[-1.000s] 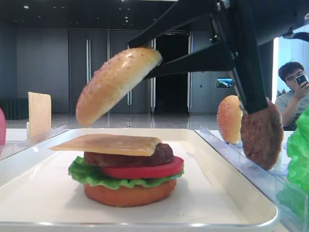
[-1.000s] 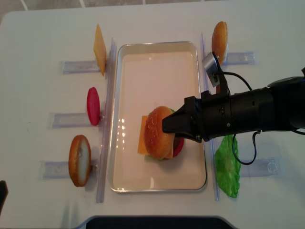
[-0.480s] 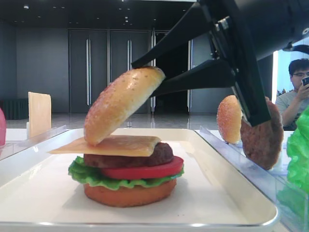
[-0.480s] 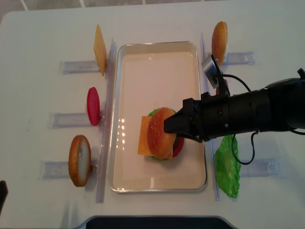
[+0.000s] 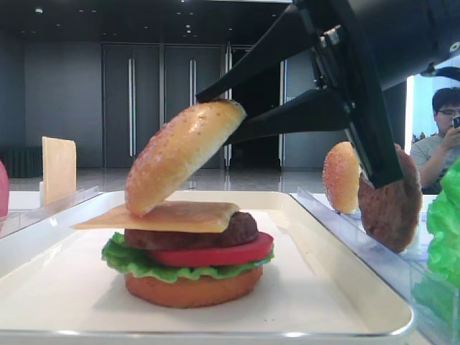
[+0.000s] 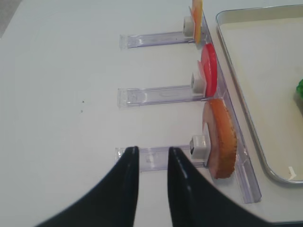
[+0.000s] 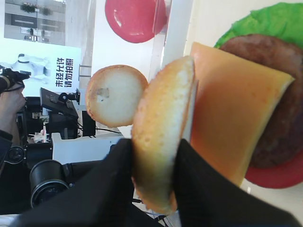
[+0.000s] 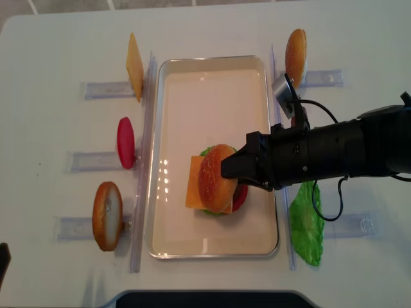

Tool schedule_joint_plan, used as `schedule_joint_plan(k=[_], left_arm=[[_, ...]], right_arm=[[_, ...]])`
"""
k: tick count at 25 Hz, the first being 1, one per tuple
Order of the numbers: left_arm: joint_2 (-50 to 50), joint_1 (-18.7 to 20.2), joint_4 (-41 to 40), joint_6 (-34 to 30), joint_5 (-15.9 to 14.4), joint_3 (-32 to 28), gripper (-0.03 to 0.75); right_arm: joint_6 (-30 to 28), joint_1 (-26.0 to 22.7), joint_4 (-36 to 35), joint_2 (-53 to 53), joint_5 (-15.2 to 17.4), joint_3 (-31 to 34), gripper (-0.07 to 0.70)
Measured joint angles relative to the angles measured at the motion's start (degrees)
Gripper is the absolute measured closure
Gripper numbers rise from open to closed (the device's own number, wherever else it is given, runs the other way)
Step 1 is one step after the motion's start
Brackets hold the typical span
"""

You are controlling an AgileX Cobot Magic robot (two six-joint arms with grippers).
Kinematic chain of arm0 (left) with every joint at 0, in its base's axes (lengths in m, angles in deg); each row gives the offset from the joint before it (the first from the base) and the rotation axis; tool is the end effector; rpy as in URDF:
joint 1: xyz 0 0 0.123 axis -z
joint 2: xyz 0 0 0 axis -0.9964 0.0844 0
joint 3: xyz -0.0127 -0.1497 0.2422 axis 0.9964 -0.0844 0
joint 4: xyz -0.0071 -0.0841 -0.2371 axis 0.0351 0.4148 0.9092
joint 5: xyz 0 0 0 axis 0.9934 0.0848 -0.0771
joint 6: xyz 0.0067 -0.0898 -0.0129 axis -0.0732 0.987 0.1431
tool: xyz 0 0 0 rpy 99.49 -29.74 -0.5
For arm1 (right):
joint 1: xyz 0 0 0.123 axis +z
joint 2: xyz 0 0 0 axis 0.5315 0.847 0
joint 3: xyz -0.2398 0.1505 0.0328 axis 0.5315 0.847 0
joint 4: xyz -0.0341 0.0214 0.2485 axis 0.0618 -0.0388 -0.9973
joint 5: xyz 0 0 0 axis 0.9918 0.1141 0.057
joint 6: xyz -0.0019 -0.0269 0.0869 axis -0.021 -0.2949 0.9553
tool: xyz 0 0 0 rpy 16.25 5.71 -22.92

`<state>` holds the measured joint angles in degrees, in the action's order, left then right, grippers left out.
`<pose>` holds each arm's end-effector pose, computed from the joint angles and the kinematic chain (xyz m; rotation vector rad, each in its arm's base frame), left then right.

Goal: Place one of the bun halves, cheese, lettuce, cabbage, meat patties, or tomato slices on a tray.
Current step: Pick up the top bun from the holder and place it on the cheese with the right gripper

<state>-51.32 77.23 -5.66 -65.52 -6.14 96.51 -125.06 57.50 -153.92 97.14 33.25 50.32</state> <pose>-0.0060 -0.0081 0.2669 0.0456 2.0992 0.0835 0.2233 0.1844 0.1773 -0.1630 2.4405 1.6046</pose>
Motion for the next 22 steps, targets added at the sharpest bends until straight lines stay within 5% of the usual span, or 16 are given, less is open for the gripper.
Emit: schedule_joint_plan(k=[18,22], left_arm=[[0.0,0.0,0.0,0.0,0.0,0.0,0.556],[0.0,0.0,0.0,0.0,0.0,0.0,0.556]], right_arm=[[-0.07,0.0,-0.27,0.0,-1.46,-0.04,0.387],[-0.37,0.0,-0.27,0.0,-4.27,-0.04,0.335]])
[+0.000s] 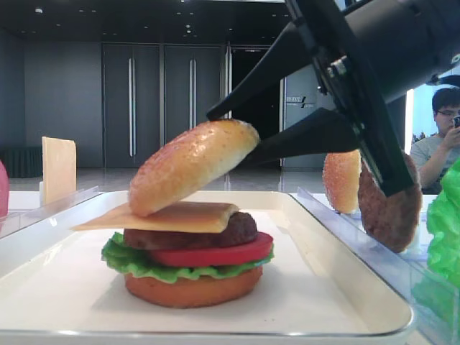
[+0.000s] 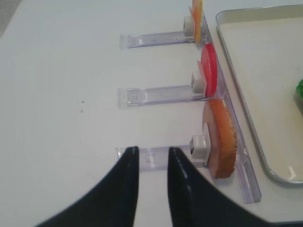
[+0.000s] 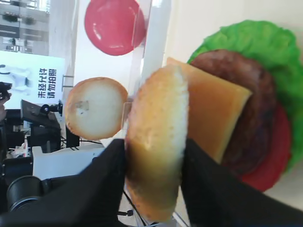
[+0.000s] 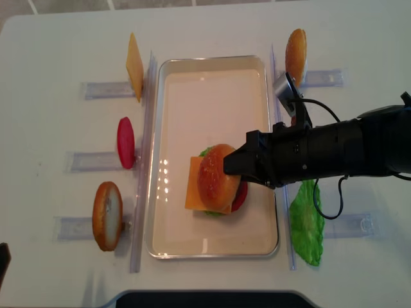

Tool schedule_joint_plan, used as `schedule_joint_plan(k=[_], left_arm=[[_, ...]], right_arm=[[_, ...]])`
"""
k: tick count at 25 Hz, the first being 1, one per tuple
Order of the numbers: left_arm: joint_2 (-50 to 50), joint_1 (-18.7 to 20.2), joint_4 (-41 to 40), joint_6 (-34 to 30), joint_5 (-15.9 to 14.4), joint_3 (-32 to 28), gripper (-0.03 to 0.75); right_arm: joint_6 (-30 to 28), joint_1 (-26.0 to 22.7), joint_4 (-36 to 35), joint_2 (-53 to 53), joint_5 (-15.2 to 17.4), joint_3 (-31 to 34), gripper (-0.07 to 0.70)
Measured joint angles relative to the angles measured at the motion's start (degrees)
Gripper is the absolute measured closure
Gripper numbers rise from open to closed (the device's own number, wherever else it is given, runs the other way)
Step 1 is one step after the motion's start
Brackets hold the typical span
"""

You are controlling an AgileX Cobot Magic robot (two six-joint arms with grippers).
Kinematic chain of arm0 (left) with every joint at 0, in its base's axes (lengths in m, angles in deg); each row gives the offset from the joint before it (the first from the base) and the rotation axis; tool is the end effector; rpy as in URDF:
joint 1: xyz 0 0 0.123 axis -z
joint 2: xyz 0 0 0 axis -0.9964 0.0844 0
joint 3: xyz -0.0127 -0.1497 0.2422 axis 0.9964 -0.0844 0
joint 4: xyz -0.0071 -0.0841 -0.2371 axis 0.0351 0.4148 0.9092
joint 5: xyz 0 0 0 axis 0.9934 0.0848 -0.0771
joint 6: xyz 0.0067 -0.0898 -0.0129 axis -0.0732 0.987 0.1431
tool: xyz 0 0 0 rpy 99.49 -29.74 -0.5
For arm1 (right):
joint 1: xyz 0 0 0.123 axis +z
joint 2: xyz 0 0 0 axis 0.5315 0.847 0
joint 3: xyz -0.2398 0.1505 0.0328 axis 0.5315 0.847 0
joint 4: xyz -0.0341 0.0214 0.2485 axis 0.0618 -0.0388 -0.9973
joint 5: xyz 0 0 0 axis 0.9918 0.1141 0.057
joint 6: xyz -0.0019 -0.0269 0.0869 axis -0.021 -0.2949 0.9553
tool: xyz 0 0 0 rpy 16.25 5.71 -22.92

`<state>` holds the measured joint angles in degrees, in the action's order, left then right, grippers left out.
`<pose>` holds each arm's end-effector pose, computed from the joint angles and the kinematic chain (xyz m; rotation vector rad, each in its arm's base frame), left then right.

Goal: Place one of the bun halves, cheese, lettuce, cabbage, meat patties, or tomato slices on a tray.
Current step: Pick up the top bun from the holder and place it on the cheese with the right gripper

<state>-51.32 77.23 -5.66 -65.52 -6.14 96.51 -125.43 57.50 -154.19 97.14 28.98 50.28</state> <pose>-0.0060 -0.0081 0.2669 0.0456 2.0992 0.0835 0.2277 0.1817 0.1729 -0.1287 2.4623 1.5100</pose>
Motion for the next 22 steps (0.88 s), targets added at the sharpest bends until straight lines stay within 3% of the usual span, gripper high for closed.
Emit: schedule_joint_plan(k=[16,22], left_arm=[[0.0,0.0,0.0,0.0,0.0,0.0,0.556],[0.0,0.0,0.0,0.0,0.0,0.0,0.556]], right_arm=[[-5.51,0.0,0.05,-0.07,-3.88,0.0,0.173],[-7.21,0.0,0.11,-4.05,-8.75,0.0,0.162]])
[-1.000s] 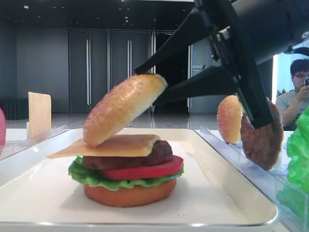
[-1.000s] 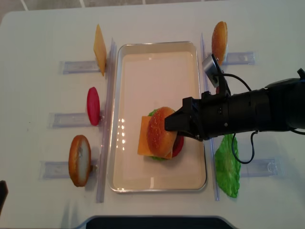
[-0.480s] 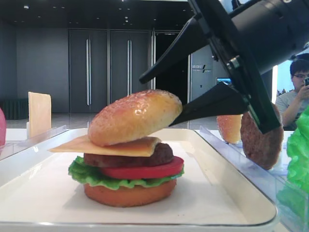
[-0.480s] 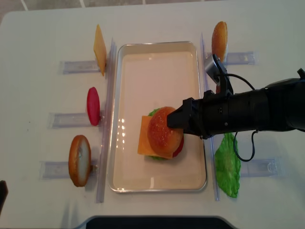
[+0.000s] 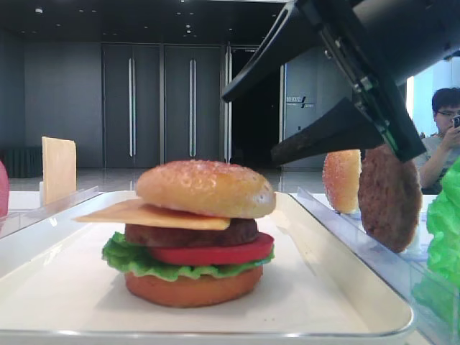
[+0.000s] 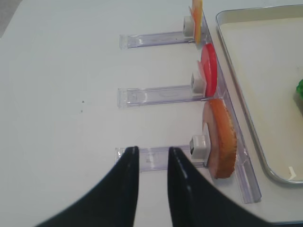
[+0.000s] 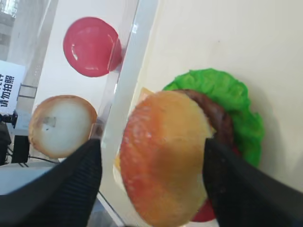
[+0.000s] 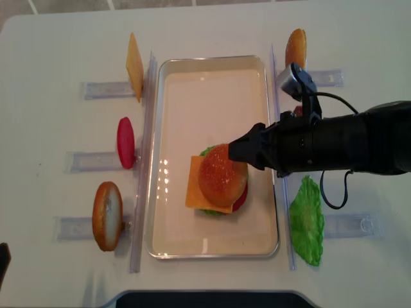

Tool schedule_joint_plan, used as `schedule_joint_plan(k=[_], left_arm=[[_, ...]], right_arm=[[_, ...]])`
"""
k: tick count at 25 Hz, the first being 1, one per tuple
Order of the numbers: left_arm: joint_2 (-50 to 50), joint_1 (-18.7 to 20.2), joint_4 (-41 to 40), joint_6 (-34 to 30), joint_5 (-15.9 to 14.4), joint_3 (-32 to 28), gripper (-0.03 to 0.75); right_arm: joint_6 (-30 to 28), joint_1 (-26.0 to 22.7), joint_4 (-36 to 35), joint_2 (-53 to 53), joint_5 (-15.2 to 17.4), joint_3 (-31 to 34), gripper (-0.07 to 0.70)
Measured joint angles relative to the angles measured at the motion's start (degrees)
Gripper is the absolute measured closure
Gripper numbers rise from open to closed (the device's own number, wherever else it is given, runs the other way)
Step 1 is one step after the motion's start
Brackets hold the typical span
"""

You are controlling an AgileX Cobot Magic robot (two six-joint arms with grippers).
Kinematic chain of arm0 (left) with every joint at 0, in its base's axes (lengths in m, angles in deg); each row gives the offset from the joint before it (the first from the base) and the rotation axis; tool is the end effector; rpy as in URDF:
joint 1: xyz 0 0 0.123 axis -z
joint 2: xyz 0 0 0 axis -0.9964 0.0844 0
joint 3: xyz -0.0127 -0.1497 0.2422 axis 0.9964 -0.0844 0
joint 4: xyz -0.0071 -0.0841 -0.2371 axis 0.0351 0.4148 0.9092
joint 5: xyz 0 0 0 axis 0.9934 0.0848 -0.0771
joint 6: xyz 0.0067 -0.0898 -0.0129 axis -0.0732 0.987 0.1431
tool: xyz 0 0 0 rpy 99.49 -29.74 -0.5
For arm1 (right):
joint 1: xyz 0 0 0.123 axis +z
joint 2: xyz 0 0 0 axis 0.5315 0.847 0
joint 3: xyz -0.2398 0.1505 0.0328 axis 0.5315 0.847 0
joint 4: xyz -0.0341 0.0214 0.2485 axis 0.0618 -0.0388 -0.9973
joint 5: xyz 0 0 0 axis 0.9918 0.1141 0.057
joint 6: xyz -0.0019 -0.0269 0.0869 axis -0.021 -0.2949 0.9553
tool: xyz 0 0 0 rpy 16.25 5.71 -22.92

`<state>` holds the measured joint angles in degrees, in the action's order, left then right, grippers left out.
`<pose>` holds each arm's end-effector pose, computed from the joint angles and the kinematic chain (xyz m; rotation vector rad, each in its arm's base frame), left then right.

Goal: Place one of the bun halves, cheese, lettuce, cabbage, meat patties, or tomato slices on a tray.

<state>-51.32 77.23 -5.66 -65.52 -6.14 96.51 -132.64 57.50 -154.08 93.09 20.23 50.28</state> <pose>-0.0060 -0.0081 0.2669 0.0456 2.0992 0.0835 0.2322 0.1731 0.1840 -0.2411 2.3870 1.2748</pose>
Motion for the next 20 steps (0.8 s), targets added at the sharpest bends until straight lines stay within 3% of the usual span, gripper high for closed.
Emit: schedule_joint_plan(k=[9,12,15,20], left_arm=[[0.0,0.0,0.0,0.0,0.0,0.0,0.556],[0.0,0.0,0.0,0.0,0.0,0.0,0.556],[0.0,0.0,0.0,0.0,0.0,0.0,0.556],[0.0,0.0,0.0,0.0,0.0,0.0,0.556]], right_arm=[[-0.35,0.0,3.93,-8.07,-6.07,0.0,0.162],[3.11,0.0,11.21,-11.22,-8.51,0.0,0.162],[16.04,-0.31,28.87,-15.22,-11.43,0.0,0.171],[44.07,-7.17,58.74,-22.61,-8.37,0.0,0.184]])
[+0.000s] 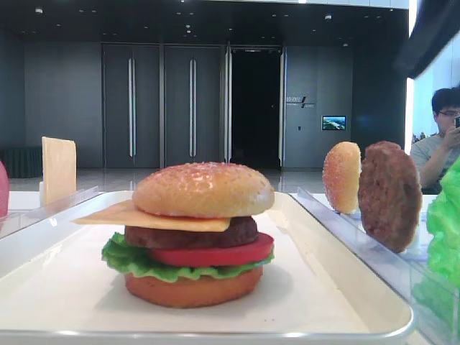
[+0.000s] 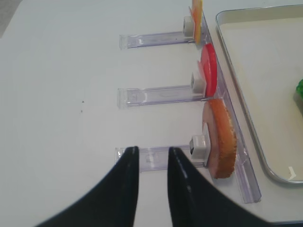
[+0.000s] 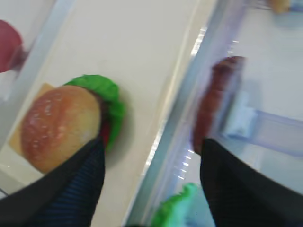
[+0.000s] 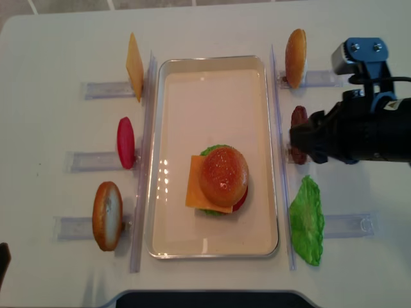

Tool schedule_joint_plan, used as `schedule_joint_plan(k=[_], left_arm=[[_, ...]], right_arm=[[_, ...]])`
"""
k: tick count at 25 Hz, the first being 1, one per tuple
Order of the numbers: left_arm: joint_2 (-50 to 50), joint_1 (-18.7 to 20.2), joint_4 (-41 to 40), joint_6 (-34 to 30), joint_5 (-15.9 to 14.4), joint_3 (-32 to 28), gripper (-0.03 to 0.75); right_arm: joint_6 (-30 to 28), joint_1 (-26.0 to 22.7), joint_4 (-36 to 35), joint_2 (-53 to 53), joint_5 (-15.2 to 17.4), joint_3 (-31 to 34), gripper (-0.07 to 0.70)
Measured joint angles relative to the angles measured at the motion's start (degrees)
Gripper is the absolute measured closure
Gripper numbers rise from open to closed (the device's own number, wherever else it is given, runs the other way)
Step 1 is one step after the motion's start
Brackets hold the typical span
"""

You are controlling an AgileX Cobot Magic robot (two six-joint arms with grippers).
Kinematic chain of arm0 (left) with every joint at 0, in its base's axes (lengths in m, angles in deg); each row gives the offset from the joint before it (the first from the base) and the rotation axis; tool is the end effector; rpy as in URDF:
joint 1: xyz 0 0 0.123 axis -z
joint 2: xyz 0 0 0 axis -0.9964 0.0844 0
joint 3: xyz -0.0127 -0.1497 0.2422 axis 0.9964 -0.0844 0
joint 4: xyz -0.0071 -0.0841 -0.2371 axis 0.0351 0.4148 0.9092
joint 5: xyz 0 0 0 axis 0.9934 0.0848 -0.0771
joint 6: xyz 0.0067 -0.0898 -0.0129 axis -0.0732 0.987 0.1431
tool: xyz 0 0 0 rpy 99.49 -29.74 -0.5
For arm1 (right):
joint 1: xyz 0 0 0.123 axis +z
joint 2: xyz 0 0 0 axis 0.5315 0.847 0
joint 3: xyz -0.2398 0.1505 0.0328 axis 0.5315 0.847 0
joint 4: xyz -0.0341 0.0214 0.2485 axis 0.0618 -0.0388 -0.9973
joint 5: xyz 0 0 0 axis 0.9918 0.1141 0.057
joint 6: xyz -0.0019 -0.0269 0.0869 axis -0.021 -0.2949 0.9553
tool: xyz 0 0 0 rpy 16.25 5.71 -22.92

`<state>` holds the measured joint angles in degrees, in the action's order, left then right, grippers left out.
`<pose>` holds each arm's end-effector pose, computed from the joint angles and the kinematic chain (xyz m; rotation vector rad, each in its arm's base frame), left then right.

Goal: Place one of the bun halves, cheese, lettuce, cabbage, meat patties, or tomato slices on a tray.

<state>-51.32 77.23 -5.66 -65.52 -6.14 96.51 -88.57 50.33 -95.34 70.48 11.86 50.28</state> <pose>-0.0060 -0.0081 0.2669 0.0456 2.0992 0.0835 0.2031 0.1015 0.2430 -0.3424 2.4588 0.6676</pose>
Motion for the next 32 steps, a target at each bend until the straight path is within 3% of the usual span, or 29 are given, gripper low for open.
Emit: schedule_joint_plan(k=[4,9,12,24,27,32], left_arm=[[0.0,0.0,0.0,0.0,0.0,0.0,0.556],[0.0,0.0,0.0,0.0,0.0,0.0,0.556],[0.0,0.0,0.0,0.0,0.0,0.0,0.556],[0.0,0.0,0.0,0.0,0.0,0.0,0.556],[0.0,0.0,0.0,0.0,0.0,0.0,0.556],[0.0,0.0,0.0,0.05,0.0,0.0,0.556]], right_arm=[[12.0,-9.83,16.13,-5.36,6.79,0.0,0.185],[17.55,-22.01,27.95,-11.23,15.69,0.0,0.186],[20.0,-25.19,31.14,-14.19,18.01,0.0,0.203],[22.34,-24.15,35.25,-27.89,20.71,0.05,0.328],[22.84,-21.52,37.59,-31.25,23.16,0.05,0.332],[29.36,-19.36,43.28,-36.91,30.31,0.05,0.334]])
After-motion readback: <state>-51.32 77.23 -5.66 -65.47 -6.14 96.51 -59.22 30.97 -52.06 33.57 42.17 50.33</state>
